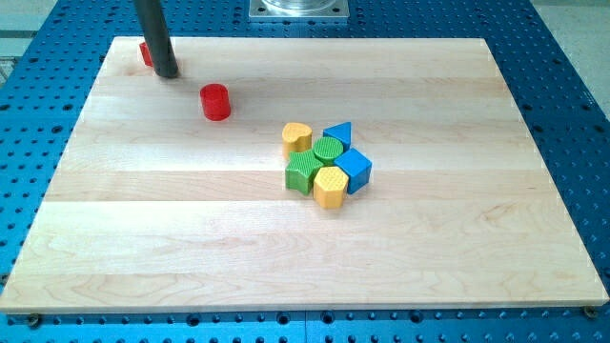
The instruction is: Slide the red circle closer to the yellow heart
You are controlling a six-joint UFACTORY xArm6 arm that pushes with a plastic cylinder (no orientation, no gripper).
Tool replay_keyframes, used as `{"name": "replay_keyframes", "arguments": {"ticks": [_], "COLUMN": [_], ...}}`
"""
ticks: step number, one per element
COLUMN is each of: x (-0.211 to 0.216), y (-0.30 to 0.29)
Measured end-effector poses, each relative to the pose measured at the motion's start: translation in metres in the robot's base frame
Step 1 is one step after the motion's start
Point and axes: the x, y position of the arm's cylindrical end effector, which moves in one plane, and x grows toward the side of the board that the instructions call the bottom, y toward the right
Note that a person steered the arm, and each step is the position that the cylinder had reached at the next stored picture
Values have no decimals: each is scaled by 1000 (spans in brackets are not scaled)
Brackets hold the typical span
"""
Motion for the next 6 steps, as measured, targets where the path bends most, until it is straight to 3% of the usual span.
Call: {"name": "replay_keyframes", "arguments": {"ticks": [1,3,4,5,6], "x": [11,114,123,170,254], "y": [8,105,136,120,160]}}
